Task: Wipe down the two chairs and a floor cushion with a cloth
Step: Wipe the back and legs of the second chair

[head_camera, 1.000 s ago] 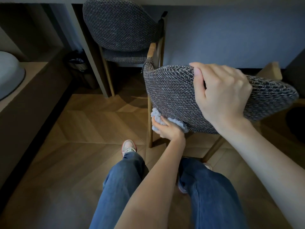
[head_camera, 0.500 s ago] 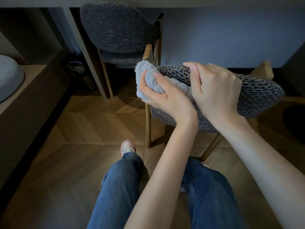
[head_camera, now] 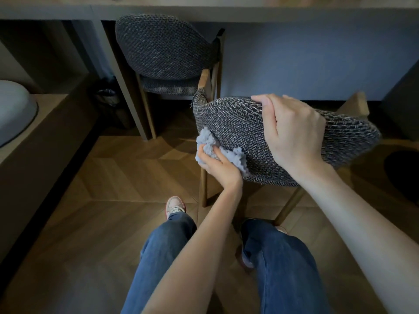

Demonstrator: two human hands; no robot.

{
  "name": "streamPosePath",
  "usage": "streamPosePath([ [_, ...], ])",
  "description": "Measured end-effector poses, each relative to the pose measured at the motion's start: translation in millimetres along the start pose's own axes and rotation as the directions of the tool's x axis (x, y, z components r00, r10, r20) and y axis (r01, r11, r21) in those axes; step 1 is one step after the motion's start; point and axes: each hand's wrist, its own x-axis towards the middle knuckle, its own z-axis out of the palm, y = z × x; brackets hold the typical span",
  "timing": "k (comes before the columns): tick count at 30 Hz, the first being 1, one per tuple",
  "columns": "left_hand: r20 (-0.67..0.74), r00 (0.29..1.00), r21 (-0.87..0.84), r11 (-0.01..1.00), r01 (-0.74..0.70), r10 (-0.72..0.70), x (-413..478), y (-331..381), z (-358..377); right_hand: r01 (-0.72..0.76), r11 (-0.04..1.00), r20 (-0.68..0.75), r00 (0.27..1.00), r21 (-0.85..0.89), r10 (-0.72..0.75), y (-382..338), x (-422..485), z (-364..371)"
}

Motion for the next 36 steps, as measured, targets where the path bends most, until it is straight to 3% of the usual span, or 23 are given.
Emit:
streamPosePath([
  [4, 0.135, 0.980, 0.135, 0.982, 0.129, -0.147, 19.9, -10.7, -31.6, 0.067, 0.997, 0.064, 0.996, 0.045, -0.069, 3.5, -3.8, -0.1],
  [9, 0.318, 0.948, 0.053, 0.998, -0.017, -0.001, 6.0, 21.8, -82.7, 0.035, 0.997, 0.262, 0.964, 0.066, -0.051, -1.5, -25.4, -13.9],
  [12, 0.440, 0.897, 0.026, 0.998, -0.059, 0.041, -12.5, 52.4, -110.8, -0.102, 0.968, 0.322, 0.946, 0.230, 0.023, -9.0, -48.3, -35.3],
  [15, 0.553, 0.833, -0.022, 1.000, 0.002, 0.010, -31.9, 83.7, -134.5, -0.355, 0.819, 0.405, 0.899, 0.450, 0.167, -21.7, -76.8, -63.0],
  [17, 0.666, 0.746, -0.020, 0.999, 0.045, -0.020, -45.6, 99.2, -147.4, -0.490, 0.716, 0.498, 0.837, 0.497, 0.228, -34.6, -94.2, -77.8],
  [21, 0.832, 0.550, 0.068, 0.997, 0.032, -0.074, -70.5, 116.5, -168.5, -0.718, 0.372, 0.629, 0.696, 0.589, 0.347, -49.7, -113.8, -94.1],
  [23, 0.861, 0.500, 0.108, 0.994, -0.007, -0.090, -77.0, 120.3, -175.4, -0.700, 0.396, 0.580, 0.714, 0.594, 0.392, -51.7, -116.8, -100.1],
  [27, 0.864, 0.498, 0.163, 0.977, -0.135, -0.075, -80.5, 122.7, -177.5, -0.654, 0.524, 0.501, 0.756, 0.545, 0.422, -50.2, -119.5, -109.1],
  [31, 0.844, 0.535, 0.143, 0.948, -0.285, 0.033, -78.8, 122.9, -173.0, -0.675, 0.505, 0.471, 0.737, 0.537, 0.484, -48.0, -118.1, -115.2],
  [36, 0.796, 0.605, 0.136, 0.968, -0.212, 0.021, -71.3, 112.0, -176.3, -0.742, 0.448, 0.480, 0.666, 0.498, 0.571, -48.8, -120.9, -122.0],
])
